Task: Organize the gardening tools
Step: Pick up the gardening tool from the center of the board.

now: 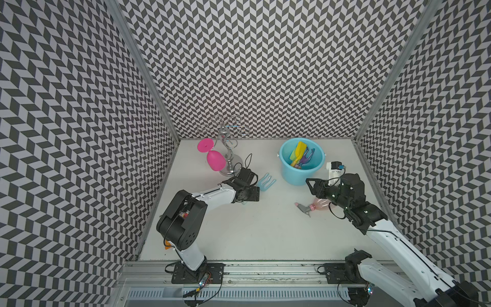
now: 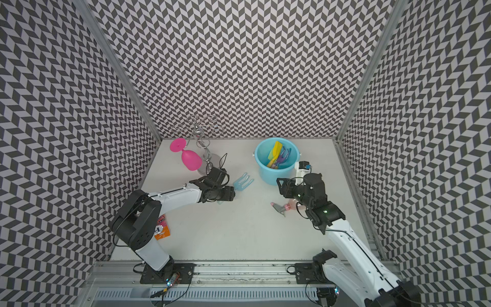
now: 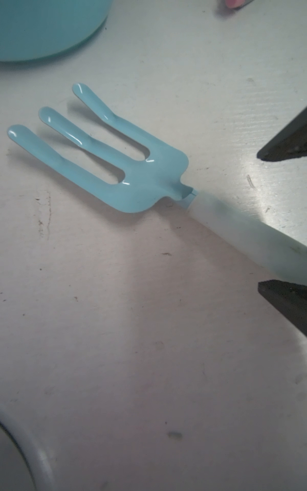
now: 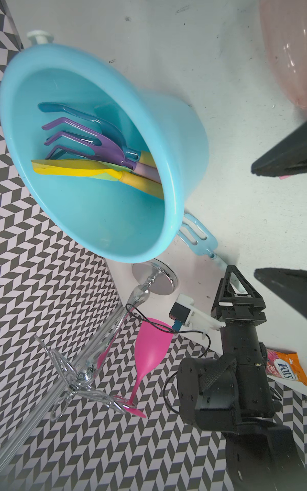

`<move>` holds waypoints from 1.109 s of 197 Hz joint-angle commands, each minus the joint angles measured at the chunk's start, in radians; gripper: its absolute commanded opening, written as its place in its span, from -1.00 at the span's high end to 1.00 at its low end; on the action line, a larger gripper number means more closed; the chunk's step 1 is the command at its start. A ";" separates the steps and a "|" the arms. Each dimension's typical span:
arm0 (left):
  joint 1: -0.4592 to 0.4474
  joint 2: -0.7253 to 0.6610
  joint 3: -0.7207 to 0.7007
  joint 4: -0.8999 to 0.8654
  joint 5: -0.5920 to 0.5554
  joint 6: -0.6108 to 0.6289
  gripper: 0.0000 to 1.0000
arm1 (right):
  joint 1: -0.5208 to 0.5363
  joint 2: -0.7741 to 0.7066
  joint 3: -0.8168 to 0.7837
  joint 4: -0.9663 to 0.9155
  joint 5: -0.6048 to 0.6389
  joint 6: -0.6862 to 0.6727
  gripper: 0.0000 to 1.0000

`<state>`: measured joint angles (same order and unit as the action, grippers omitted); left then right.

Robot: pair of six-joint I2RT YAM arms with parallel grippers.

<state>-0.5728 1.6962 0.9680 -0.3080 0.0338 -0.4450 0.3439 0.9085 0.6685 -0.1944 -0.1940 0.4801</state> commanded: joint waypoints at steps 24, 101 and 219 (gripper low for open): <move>-0.047 0.040 0.007 0.000 -0.017 0.005 -0.33 | 0.001 0.007 0.012 0.039 -0.010 0.001 -0.13; -0.164 0.102 0.038 -0.034 -0.114 0.009 -0.10 | 0.001 0.019 0.010 0.042 -0.018 0.002 -0.13; -0.216 0.017 -0.015 -0.002 -0.158 -0.012 0.55 | 0.002 0.035 0.015 0.053 -0.030 0.031 -0.13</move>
<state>-0.7757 1.7596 0.9775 -0.3050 -0.1120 -0.4507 0.3439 0.9379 0.6685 -0.1928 -0.2161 0.4992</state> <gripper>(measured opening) 0.255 0.561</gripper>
